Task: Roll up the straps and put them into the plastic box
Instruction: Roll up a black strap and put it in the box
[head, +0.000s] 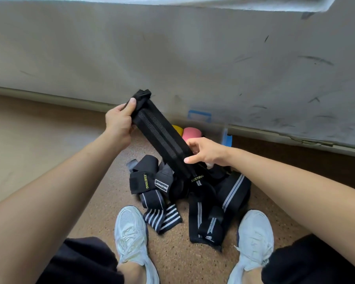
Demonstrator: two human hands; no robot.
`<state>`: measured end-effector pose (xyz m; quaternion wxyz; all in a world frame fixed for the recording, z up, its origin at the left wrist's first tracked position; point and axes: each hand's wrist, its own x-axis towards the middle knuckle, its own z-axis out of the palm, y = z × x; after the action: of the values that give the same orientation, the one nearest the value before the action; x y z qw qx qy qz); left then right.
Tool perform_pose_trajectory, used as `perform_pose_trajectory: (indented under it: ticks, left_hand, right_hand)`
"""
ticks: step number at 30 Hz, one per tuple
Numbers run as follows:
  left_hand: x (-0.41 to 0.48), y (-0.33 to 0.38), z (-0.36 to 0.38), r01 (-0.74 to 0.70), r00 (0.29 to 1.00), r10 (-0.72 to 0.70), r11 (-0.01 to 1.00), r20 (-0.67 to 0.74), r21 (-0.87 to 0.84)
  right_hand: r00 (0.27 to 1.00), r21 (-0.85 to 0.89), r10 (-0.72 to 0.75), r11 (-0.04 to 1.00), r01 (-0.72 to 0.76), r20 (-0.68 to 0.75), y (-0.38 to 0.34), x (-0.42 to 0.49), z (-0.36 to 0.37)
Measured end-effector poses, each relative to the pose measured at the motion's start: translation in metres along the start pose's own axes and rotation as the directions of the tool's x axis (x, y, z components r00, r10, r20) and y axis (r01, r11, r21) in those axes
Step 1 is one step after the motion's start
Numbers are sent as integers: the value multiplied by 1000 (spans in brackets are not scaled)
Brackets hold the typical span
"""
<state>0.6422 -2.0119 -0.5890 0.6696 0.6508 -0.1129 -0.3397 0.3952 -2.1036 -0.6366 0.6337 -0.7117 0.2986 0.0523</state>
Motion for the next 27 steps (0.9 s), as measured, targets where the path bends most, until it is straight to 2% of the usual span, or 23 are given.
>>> perform_pose_trajectory:
  ticks: [5,7,10,14,16,18,19,21,23,25,27]
  left_hand:
    - [2,-18,-20,-99,990,125,948,-69,304]
    - [4,-29,-32,-73,994,101,909,-48,411]
    - [5,-42,-43,11,1000,-11,811,-3,585]
    - [-1,-48,-43,-21,987,-110,638,118,770]
    - [-5,-46,-39,-71,980,-123,528,159,846]
    - [-10,-45,-32,-165,960,-116,495,254,853]
    - [-12,-44,-27,-221,936,-124,521,329,825]
    - [-25,-40,-9,-355,832,-162,580,530,734]
    - [-37,-41,9,-528,688,-201,520,697,671]
    - [-43,-52,21,-638,591,-246,440,768,632]
    - [-46,-59,25,-610,568,-308,465,763,642]
  right_hand:
    - [996,-93,-47,995,40,-75,-7,-8,-11]
    - [986,-115,-101,990,86,-132,-13,-10,-20]
    - [965,-101,-182,981,166,-187,-32,-14,-35]
    - [964,-142,-249,962,235,-95,-48,-15,-48]
    - [979,-151,-202,968,198,-12,-42,-15,-46]
    - [989,-186,-143,971,147,39,-32,-13,-42]
    - [991,-223,-124,966,131,45,-26,-12,-40]
    - [993,-295,-99,949,112,57,-19,-13,-36]
    - [995,-326,-88,940,101,52,-14,-13,-33]
    - [995,-354,-100,930,99,17,-8,-12,-28]
    - [995,-378,-104,921,95,-4,-1,-11,-27]
